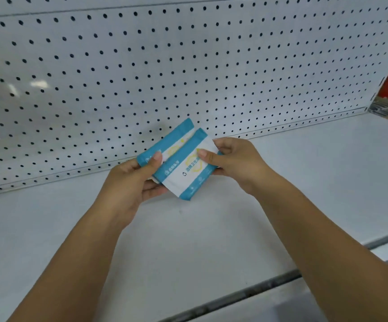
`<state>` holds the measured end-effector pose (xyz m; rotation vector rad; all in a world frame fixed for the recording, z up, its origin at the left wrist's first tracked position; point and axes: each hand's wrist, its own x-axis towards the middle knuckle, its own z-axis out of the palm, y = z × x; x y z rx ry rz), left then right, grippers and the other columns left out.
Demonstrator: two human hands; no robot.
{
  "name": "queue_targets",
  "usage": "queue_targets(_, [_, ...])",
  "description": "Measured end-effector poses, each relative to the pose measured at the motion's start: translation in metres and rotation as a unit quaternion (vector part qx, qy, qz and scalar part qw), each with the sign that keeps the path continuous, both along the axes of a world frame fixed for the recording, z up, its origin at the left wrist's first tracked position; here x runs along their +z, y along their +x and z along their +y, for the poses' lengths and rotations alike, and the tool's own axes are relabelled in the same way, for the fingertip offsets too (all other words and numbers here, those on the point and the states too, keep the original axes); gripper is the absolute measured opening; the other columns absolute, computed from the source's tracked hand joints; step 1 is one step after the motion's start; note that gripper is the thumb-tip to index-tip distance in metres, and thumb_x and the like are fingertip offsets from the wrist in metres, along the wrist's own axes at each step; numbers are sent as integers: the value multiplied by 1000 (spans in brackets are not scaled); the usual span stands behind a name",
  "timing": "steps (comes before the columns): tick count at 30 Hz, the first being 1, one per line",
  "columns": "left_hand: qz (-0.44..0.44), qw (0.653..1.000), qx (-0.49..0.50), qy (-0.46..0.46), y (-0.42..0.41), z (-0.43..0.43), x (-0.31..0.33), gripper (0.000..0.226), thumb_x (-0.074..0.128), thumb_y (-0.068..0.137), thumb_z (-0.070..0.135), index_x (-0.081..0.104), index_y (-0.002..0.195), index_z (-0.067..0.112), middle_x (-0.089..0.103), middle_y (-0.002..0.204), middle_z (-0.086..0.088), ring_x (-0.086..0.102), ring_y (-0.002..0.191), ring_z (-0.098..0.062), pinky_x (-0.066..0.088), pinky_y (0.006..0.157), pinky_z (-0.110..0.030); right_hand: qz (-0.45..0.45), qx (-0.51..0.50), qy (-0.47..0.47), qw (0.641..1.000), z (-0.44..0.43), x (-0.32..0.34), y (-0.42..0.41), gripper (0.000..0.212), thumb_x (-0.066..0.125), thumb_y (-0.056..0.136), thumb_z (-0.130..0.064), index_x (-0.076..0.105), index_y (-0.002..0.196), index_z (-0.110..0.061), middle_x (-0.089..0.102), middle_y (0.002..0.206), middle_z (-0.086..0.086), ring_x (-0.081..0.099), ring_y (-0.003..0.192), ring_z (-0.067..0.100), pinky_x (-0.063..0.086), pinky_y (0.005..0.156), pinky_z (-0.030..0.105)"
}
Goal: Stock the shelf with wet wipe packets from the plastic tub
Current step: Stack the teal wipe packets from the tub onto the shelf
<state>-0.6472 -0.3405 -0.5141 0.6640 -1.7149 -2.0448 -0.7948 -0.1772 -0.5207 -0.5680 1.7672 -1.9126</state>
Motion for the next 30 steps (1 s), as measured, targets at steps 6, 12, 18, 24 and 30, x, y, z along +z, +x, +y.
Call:
queue_targets(6, [72,989,113,57,5,-40,-8,17,61,99,33,68,112,23,79,101,4,75,87,-14,60,68,-25,-91,-170,-95,977,-43,3,-16,24,81,84,-15,64,99,-6,71,110,16,73,94,24,62,75,30])
queue_targets(12, [63,981,168,68,8,-59,-18,21,51,103,40,66,107,26,78,101,5,74,84,-11,57,68,-28,-210,-168,-245,932,-74,-10,6,21,74,89,-15,63,103,-3,73,111,12,74,98,18,61,77,28])
queue_targets(18, [42,984,133,114,8,-64,-20,31,45,105,43,64,111,19,75,108,-6,75,90,-23,62,75,-41,-117,-150,-189,963,-85,-19,19,23,75,89,-14,59,103,-3,74,106,12,75,93,18,60,73,27])
queue_targets(24, [34,990,60,124,9,-58,-15,51,46,97,58,67,117,16,77,109,-7,75,97,-24,62,70,-36,39,-160,-48,985,-92,-29,24,26,80,85,-29,61,92,-12,73,101,9,71,91,18,57,78,27])
queue_targets(30, [28,999,6,20,13,-55,-22,23,65,97,18,66,119,11,74,117,-8,73,104,-22,61,77,-31,118,-101,8,988,-95,-30,39,27,78,86,-32,63,93,-12,69,89,-3,62,76,5,47,68,17])
